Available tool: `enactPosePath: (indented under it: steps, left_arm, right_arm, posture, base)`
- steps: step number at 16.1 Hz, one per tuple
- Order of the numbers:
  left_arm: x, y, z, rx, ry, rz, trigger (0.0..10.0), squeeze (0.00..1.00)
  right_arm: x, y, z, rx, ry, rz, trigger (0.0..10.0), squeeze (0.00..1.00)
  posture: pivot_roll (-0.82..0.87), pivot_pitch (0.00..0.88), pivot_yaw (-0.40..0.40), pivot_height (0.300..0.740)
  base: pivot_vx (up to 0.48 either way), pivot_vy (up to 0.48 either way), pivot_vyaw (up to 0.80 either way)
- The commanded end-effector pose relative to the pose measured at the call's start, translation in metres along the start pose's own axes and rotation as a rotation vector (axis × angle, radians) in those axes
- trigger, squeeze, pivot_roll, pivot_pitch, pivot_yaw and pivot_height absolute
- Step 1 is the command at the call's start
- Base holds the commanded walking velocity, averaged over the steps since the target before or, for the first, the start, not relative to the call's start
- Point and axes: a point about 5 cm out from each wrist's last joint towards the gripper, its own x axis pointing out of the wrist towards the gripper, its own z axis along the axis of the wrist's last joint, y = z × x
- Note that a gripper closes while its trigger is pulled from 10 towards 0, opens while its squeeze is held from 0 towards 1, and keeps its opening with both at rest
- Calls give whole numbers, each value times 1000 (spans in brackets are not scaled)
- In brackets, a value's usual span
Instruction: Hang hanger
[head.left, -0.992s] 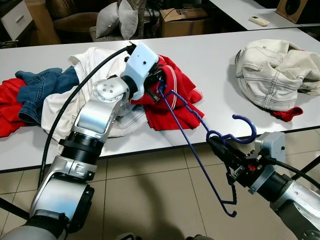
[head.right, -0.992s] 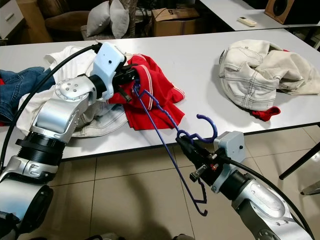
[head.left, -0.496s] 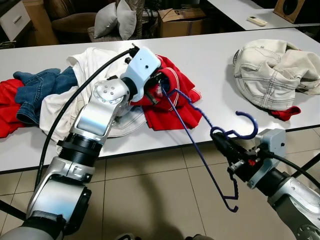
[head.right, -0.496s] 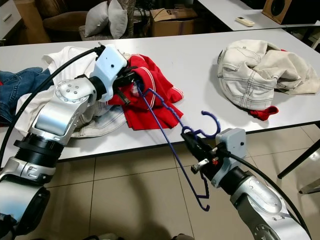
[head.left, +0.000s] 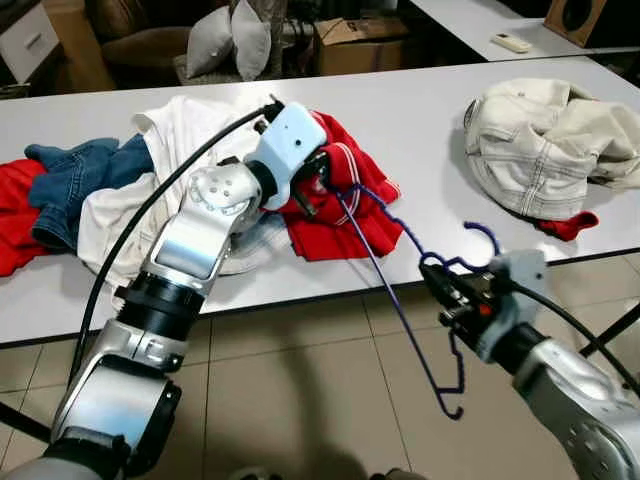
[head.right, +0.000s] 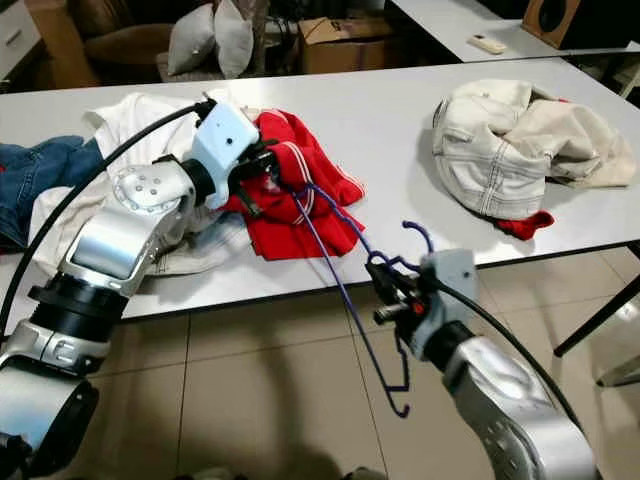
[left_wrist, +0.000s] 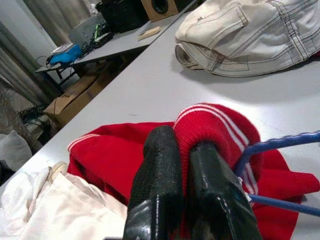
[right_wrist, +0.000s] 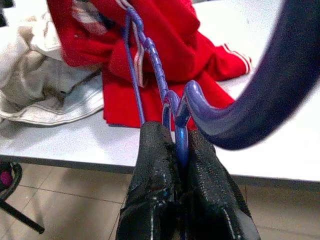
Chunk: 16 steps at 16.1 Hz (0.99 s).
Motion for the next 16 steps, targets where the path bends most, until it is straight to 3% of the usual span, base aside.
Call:
enactPosePath:
  steps: [1, 3, 5, 6, 10, 11, 12, 14, 15, 16]
  left_arm:
    - [0, -6, 9, 24, -29, -35, 392, 0]
    - [1, -13, 8, 16, -28, -56, 1412, 0]
    - [2, -17, 5, 10, -17, -52, 1137, 0]
    - [2, -14, 4, 10, -13, -31, 0, 0]
    - [-9, 24, 7, 39, -11, 112, 0, 0]
    - [-9, 24, 7, 39, -11, 112, 0, 0]
    - [-23, 59, 26, 19, -72, 207, 0, 0]
    - [-35, 81, 47, -23, -152, 255, 0, 0]
    - [-32, 75, 48, -52, -165, 220, 78, 0]
    - [-24, 60, 45, -96, -167, 149, 235, 0]
  right_arm:
    - [8, -4, -3, 40, 31, -66, 10000, 0]
    - [17, 1, 1, 64, 25, -44, 10000, 0]
    - [18, 6, 6, 55, 10, -2, 10000, 0]
    - [16, 5, 12, 28, -32, -9, 10000, 0]
    - [-7, -17, 55, -71, -231, -64, 10000, 0]
    - [-7, -17, 55, -71, -231, -64, 10000, 0]
    - [-29, -38, 81, -160, -293, -122, 10000, 0]
    - [-46, -51, 97, -236, -313, -160, 10000, 0]
    - [-45, -50, 89, -239, -284, -150, 10000, 0]
    - [-42, -44, 74, -226, -225, -102, 10000, 0]
  posture:
    - [-77, 0, 18, 740]
    - [-78, 0, 19, 740]
    - [-78, 0, 19, 740]
    - [-80, 0, 19, 740]
    - [-86, 0, 26, 740]
    - [-86, 0, 26, 740]
    - [-89, 0, 34, 740]
    - [-91, 0, 38, 740]
    - [-87, 0, 38, 740]
    - [-86, 0, 38, 740]
  base:
    - [0, 0, 0]
    - [0, 0, 0]
    - [0, 0, 0]
    - [0, 0, 0]
    - [0, 0, 0]
    - [0, 0, 0]
    - [0, 0, 0]
    - [0, 0, 0]
    - [0, 0, 0]
    - [0, 0, 0]
